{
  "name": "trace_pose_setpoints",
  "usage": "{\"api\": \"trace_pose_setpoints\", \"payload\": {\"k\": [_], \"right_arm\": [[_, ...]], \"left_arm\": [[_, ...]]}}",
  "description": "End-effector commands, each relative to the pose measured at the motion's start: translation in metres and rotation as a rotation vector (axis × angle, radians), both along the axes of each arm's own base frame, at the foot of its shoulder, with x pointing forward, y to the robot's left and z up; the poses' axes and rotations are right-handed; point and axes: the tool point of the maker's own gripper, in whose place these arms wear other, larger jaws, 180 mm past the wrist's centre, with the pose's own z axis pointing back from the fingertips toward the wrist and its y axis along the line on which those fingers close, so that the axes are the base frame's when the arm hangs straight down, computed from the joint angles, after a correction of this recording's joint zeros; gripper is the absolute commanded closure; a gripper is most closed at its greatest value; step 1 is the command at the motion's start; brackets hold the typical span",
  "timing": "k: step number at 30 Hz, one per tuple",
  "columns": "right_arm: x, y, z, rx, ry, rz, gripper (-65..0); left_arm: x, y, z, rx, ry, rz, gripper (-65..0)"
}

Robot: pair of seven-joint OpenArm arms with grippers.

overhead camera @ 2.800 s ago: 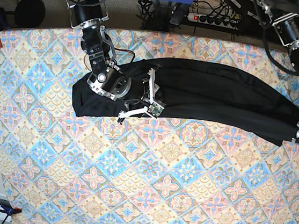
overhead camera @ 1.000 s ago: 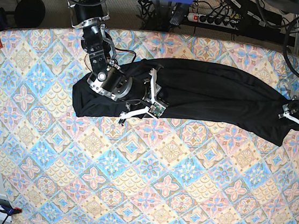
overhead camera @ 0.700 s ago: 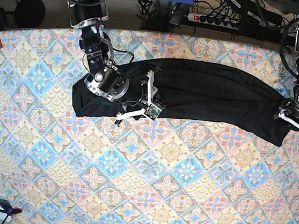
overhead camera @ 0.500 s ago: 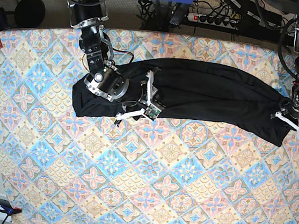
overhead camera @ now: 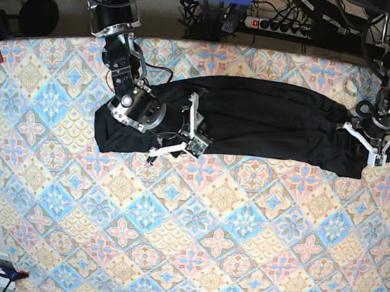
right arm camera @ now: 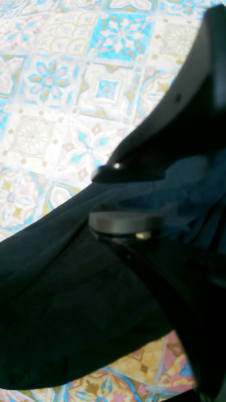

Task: Layout the t-shirt on the table in an organized manner, then fold the t-shirt properly
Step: 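Lift the strip end with the left gripper and fold it toward the right gripper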

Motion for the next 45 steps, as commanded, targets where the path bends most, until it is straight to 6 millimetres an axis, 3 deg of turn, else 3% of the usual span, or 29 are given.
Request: {"api": "trace_pose_setpoints", "payload": {"k": [1,3,7,10,20,27,32,41,45], "right_arm": [[0.007,0.006,0.016,0.044,-0.04,0.009,-15.5],[0.007,0.006,0.016,0.043,-0.039,0.008,-15.5],[0.006,0.006,0.016,0.044,-0.04,0.01,-15.5],[0.007,0.007,0.018,0.045,-0.044,0.011,-15.5],[0.006,0.008,0.026,0.054,-0.067,0.014,-15.5],[0.007,0.009,0.038,0.064,-0.101,0.017,-15.5],[0.007,0.009,0.038,0.065,-0.102,0.017,-15.5],[0.008,0.009,0.039,0.065,-0.105,0.017,-15.5],[0.008,0.009,0.039,0.065,-0.105,0.017,-15.5]], "left_arm": [[-0.014,0.007,-0.008,-0.01,0.078,0.02,-9.8],[-0.009,0.026,0.005,-0.001,0.049,0.095,-13.8],[-0.001,0.031,0.029,-0.002,0.074,0.101,-25.2],[0.006,0.048,0.049,0.003,0.019,0.15,-30.5],[0.051,0.071,0.096,0.06,-0.075,0.178,-31.9],[0.052,0.101,0.086,0.107,-0.027,0.249,-31.9],[0.043,0.102,0.079,0.113,-0.002,0.247,-32.7],[0.018,0.098,0.053,0.114,0.074,0.239,-45.3],[0.006,0.097,0.029,0.087,0.145,0.252,-45.1]]}}
